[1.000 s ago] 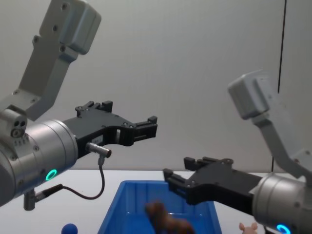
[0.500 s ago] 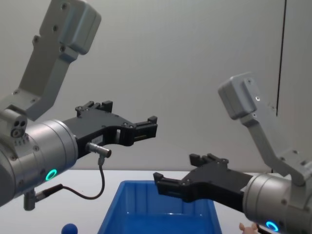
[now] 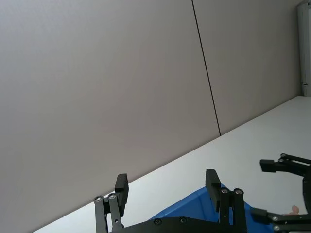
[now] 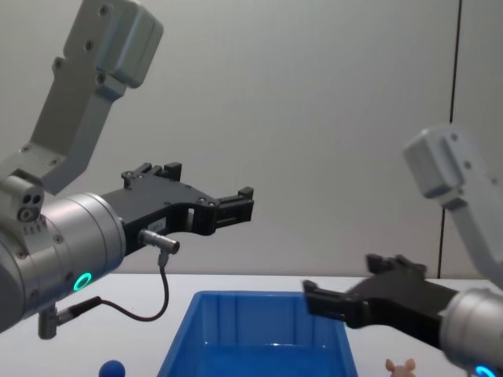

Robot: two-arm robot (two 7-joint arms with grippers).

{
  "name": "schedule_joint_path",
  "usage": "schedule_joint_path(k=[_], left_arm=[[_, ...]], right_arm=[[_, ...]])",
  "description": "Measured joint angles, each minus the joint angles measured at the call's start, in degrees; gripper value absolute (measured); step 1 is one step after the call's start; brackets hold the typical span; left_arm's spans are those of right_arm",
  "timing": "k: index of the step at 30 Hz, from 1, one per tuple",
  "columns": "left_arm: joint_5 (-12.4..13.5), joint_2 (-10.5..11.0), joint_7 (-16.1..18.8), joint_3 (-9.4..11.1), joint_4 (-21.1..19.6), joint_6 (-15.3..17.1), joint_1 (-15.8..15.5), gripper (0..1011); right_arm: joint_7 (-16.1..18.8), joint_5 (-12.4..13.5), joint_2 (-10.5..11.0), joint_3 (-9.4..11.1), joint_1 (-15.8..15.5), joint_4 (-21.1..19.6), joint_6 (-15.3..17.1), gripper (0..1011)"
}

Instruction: Pick up the two dolls from the table and place them into the box.

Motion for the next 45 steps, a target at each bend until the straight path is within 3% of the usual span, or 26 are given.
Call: schedule_joint_path(k=[5,16,33,43,45], left_arm=[[0.0,0.0,0.0,0.0,0.0,0.0,0.0,1001],[0.0,0.0,0.0,0.0,0.0,0.0,0.0,1001],[0.0,0.0,0.0,0.0,0.0,0.0,0.0,1001],[0.0,0.0,0.0,0.0,0.0,0.0,0.0,1001],[0.0,0.0,0.0,0.0,0.0,0.0,0.0,1001]], right_arm=[[-3.9,0.8,1.5,0.7,-2.6,-2.8,1.9,1001],[-8.1,1.7,3.8,1.3,-7.3,-7.0,4.7,1001],[-9.7,3.3,4.9,1.3,-11.1,-9.1,9.2,1001],[-10.1,3.5,4.4,1.1,-11.3,-7.3,10.9,1001],[-10.1,3.4,4.1,1.0,-11.1,-6.7,11.0,963]])
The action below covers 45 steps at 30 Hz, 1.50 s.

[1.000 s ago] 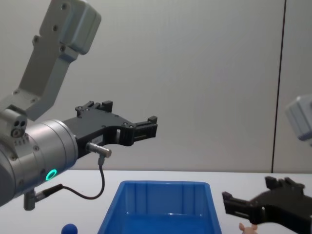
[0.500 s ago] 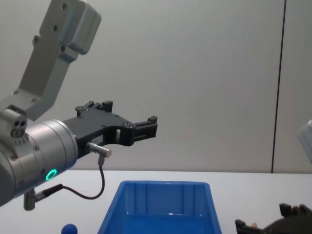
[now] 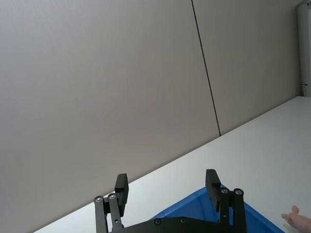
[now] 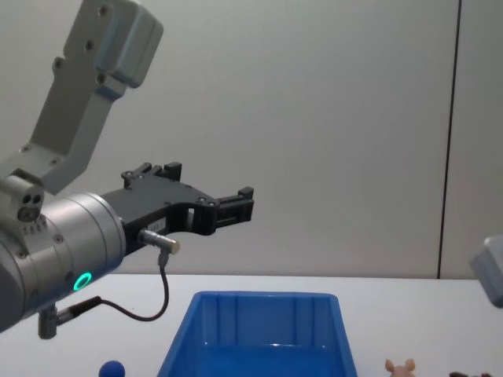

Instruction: Pick up the two dolls from the table and place them into the box.

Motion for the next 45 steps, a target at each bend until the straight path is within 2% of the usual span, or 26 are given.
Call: schedule_joint_path(k=[2,8,13,14,15,16,18,19,22,34,42,45], left_arm=[[0.0,0.0,0.0,0.0,0.0,0.0,0.0,1001],[0.0,0.0,0.0,0.0,0.0,0.0,0.0,1001],[0.0,0.0,0.0,0.0,0.0,0.0,0.0,1001],[0.0,0.0,0.0,0.0,0.0,0.0,0.0,1001],[0.0,0.0,0.0,0.0,0.0,0.0,0.0,1001],[0.0,0.0,0.0,0.0,0.0,0.0,0.0,1001],[0.0,0.0,0.0,0.0,0.0,0.0,0.0,1001],[0.0,0.0,0.0,0.0,0.0,0.0,0.0,1001],[0.0,0.0,0.0,0.0,0.0,0.0,0.0,1001],[0.0,0.0,0.0,0.0,0.0,0.0,0.0,1001],[0.0,0.0,0.0,0.0,0.0,0.0,0.0,1001],[0.0,0.0,0.0,0.0,0.0,0.0,0.0,1001]], right_arm=[[0.0,0.0,-0.2,0.0,0.2,0.5,0.0,941],[0.1,-0.1,-1.0,-0.1,1.1,2.7,-0.8,756],[0.1,-0.1,-1.5,-0.2,1.6,3.9,-1.3,641],[0.1,-0.1,-1.5,-0.2,1.7,4.0,-1.4,585],[0.1,-0.1,-1.6,-0.2,1.7,4.1,-1.5,585],[0.1,-0.1,-1.7,-0.2,1.8,4.3,-1.6,518],[0.0,-0.1,-1.8,-0.2,1.9,4.6,-1.7,480],[0.0,-0.1,-1.9,-0.2,2.0,4.7,-1.7,419],[-0.4,0.1,-2.0,-0.1,2.1,4.8,-1.8,386],[-1.8,0.7,-2.2,0.4,2.2,3.1,-2.5,386],[-1.8,0.6,-2.2,0.7,2.3,0.7,-4.8,386],[-0.6,0.5,-2.2,0.9,2.7,-0.3,-6.1,384]])
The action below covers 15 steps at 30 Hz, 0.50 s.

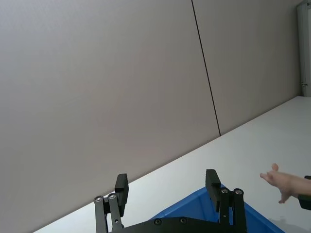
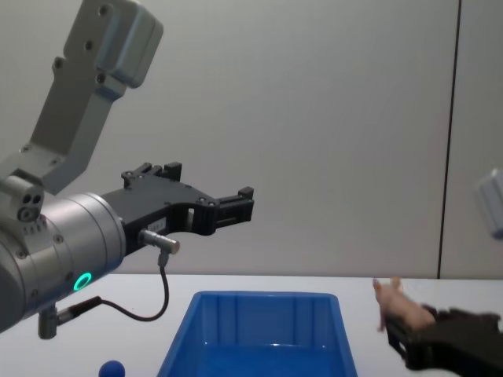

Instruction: Pick up the two dolls from the table and place them into the box.

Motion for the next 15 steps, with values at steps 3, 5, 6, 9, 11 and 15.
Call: schedule_joint_path(k=[3,5,6,9,11,15], left_arm=[[0.0,0.0,0.0,0.0,0.0,0.0,0.0,1001],[0.0,0.0,0.0,0.0,0.0,0.0,0.0,1001],[0.0,0.0,0.0,0.0,0.0,0.0,0.0,1001],[0.0,0.0,0.0,0.0,0.0,0.0,0.0,1001],[0.0,0.0,0.0,0.0,0.0,0.0,0.0,1001],[0.0,0.0,0.0,0.0,0.0,0.0,0.0,1001]], right_arm=[[1.4,0.0,-0.1,0.0,0.5,-0.6,-0.9,384],[2.7,0.1,-0.3,0.0,0.9,-0.8,-1.3,386],[2.7,0.1,-0.3,0.0,0.9,-0.8,-1.3,386],[4.8,0.2,-0.8,-0.1,1.9,-0.9,-1.8,384],[5.7,0.2,-1.1,-0.3,2.4,-0.7,-1.9,384],[8.2,0.4,-2.2,-0.8,4.2,0.5,-1.6,384]])
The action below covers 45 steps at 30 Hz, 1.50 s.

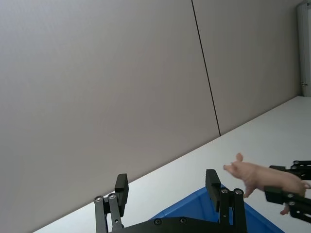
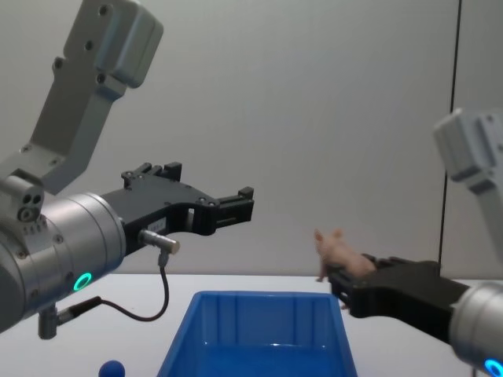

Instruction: Pick up the two dolls from the table and place them into the box.

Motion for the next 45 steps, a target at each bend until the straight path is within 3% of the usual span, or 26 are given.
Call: schedule_joint_path(k=[6,17,25,45], left_arm=[[0.0,0.0,0.0,0.0,0.0,0.0,0.0,1001],[0.0,0.0,0.0,0.0,0.0,0.0,0.0,1001],[0.0,0.0,0.0,0.0,0.0,0.0,0.0,1001],[0.0,0.0,0.0,0.0,0.0,0.0,0.0,1001]], right_arm=[[1.9,0.0,-1.8,-0.7,2.5,2.8,0.9,444],[1.7,-0.7,-4.1,-1.3,5.8,7.4,1.9,792],[-0.7,-0.9,-4.2,-0.9,6.1,8.1,1.5,991],[-8.6,1.0,0.1,2.8,0.9,2.0,0.2,1001]])
